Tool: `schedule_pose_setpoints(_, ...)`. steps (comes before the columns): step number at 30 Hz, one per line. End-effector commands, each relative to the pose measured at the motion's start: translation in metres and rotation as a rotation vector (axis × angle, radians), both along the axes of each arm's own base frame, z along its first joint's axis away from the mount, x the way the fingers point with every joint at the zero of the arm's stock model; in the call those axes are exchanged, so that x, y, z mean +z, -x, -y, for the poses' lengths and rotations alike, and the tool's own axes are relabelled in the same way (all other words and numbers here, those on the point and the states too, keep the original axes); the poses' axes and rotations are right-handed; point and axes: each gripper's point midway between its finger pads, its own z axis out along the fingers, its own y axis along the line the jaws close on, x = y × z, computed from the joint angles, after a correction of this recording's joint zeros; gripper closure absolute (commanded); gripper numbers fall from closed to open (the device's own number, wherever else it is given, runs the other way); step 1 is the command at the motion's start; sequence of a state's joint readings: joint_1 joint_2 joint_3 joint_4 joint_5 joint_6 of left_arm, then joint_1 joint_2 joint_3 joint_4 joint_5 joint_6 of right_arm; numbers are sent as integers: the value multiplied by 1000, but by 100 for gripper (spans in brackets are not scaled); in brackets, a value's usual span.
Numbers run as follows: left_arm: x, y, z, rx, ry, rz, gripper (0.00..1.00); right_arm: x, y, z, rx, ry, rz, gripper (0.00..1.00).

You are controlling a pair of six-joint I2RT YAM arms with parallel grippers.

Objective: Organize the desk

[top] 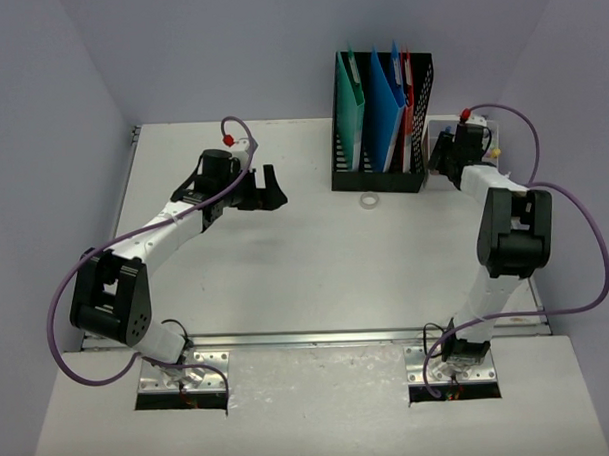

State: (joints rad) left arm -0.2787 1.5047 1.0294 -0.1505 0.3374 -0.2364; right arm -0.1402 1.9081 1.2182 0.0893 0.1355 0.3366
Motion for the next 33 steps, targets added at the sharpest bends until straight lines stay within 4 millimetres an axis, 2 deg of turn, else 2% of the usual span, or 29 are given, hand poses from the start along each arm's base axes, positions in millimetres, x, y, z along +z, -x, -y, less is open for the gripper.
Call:
schedule_pose_setpoints(1, 20, -9, -3, 12, 16, 65, 0, 58, 4, -9, -35, -79, 130, 35)
schedule_pose_setpoints(3, 19, -9, -3, 12, 16, 61, 0, 66, 15, -23, -20, -141, 151, 35)
schedule_pose_setpoints(5, 17, -9, -3, 13, 18, 58, 0, 75, 34, -47, 22, -151, 158, 35)
schedule_pose_setpoints(7, 16, -9, -3, 15, 23, 53, 0, 62, 53, -74, 70, -150, 124, 35)
schedule_pose_setpoints(9, 14, -9, -1, 19, 32, 44, 0, 66, 70, -98, 92, -144, 140, 35)
schedule_pose_setpoints(11, 14, -9, -1, 22, 35, 41, 0, 49, 86, -117, 90, -164, 103, 35)
schedule_pose_setpoints(15, 14, -10, -3, 32, 32, 39, 0, 19, 100, -130, -55, -261, -2, 35)
schedule_pose_setpoints(17, 14, -9, -3, 32, 31, 36, 0, 12, 98, -138, -81, -283, -32, 35)
schedule_pose_setpoints(18, 14, -8, -3, 32, 31, 36, 0, 0, 100, -141, -101, -290, -70, 35)
schedule_pose_setpoints(21, 14, -7, -5, 37, 25, 37, 0, -2, 92, -151, -93, -268, -53, 36)
schedule_pose_setpoints(24, 13, -5, -8, 46, 12, 40, 0, -16, 89, -164, -61, -209, -69, 36)
schedule_pose_setpoints(33, 10, -2, -16, 71, -5, 46, 0, -43, 85, -177, -94, -185, -99, 33)
